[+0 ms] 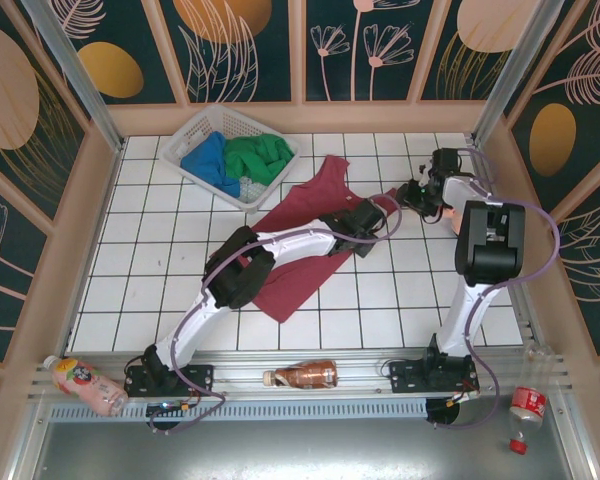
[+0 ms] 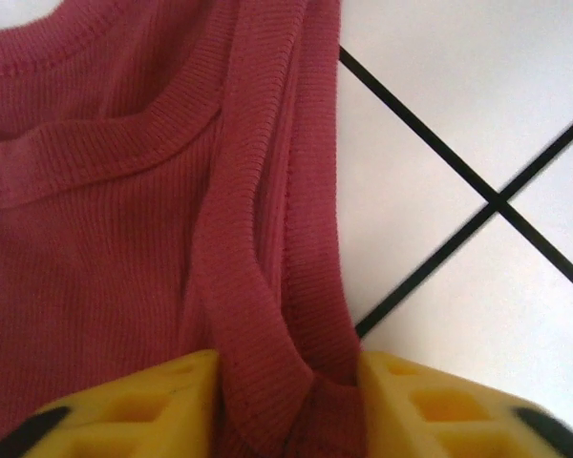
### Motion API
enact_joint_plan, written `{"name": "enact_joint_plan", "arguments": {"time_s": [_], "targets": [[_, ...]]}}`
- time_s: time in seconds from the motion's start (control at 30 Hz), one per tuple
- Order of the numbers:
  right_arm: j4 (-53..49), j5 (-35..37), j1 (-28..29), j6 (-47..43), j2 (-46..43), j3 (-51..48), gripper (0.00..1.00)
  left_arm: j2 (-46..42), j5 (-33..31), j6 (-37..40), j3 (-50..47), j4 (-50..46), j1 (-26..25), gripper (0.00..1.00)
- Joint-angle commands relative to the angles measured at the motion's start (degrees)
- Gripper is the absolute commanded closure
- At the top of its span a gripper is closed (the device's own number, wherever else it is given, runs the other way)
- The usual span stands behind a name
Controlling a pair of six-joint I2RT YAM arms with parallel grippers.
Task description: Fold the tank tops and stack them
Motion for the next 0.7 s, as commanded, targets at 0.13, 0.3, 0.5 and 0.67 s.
{"name": "enact_joint_plan", "arguments": {"time_s": [0.13,0.3,0.5,0.67], "targets": [[1.5,-1.0,0.1,0.6,3.4,2.7,0.56,0.9,-5.3,0.5,3.7,-4.2,-0.2,0.76],[2.6,-1.0,0.5,1.3,5.0,3.7,0.56,-2.0,0.4,-0.2,2.5,-3.2,-0.3,0.73],[3.1,-2.1,0.7,1.5,7.2,5.6,0.59,-2.6,3.9,-1.0,1.6,-4.3,0.8,0.68],[3.3,-2.2,0.6,1.3,8.2,6.2,0.72,-2.5,3.3,-1.0,1.9,-4.8,1.9,0.74]]}}
